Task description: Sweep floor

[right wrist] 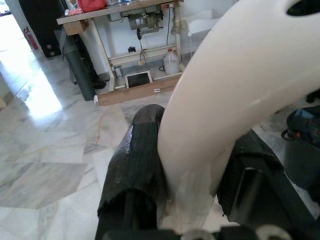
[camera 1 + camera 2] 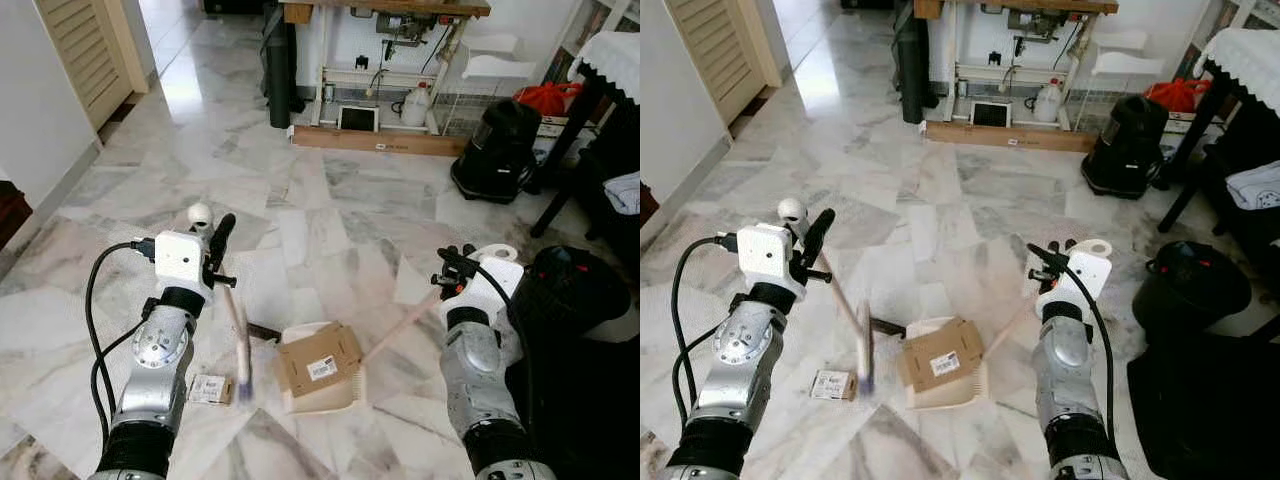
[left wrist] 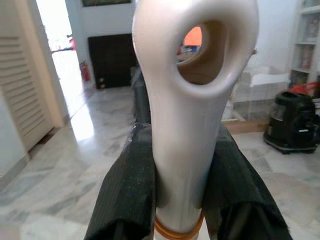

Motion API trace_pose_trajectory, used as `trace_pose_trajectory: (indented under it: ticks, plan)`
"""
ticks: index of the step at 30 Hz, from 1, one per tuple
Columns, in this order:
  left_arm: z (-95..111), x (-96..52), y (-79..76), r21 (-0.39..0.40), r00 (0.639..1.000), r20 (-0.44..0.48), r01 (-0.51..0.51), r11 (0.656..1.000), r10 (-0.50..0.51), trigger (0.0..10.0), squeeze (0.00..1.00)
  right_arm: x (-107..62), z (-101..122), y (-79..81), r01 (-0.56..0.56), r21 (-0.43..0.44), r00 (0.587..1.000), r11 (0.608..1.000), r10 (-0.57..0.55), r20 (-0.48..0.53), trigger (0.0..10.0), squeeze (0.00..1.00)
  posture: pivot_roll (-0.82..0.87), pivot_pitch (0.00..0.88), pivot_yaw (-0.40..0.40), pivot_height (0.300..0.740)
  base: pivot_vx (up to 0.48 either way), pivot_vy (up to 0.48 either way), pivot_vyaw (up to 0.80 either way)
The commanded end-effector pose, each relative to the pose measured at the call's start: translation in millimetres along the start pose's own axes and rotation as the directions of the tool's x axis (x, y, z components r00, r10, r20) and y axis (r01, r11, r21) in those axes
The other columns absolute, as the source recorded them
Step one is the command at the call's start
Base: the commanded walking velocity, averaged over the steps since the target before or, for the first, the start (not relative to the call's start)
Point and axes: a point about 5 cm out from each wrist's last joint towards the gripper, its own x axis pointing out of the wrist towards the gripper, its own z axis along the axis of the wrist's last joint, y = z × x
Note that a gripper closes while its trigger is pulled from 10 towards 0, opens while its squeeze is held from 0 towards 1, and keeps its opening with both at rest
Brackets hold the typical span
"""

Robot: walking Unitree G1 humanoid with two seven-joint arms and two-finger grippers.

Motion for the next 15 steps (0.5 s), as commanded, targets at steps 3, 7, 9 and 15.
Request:
trace_pose_trajectory:
  ticks: [3,7,9,15]
  plan:
    - [8.8,4.2,-2.1,0.015,0.999,0.046,-0.002,1.000,0.002,10.0,0.00,4.6,17.9,8.0,-0.020,0.020,0.996,1.000,0.018,0.082,10.0,0.00,0.04,0.000,-0.055,0.740,0.000,0.000,0.50]
    - [7.8,4.2,-4.9,0.012,0.999,0.053,0.006,1.000,-0.007,10.0,0.00,2.7,16.4,7.4,-0.020,0.015,0.997,1.000,0.019,0.079,10.0,0.00,0.03,0.000,-0.053,0.740,0.000,0.000,0.50]
    - [8.2,5.0,-5.8,0.014,0.998,0.056,0.010,1.000,-0.011,10.0,0.00,2.5,16.3,6.9,-0.018,0.014,0.997,1.000,0.017,0.079,10.0,0.00,0.03,0.000,-0.051,0.740,0.000,0.000,0.50]
    - [9.6,7.9,-8.0,0.024,0.998,0.061,0.023,0.999,-0.024,10.0,0.00,3.1,17.1,7.2,-0.018,0.011,0.997,1.000,0.017,0.079,10.0,0.00,0.03,0.000,-0.053,0.740,0.000,0.000,0.52]
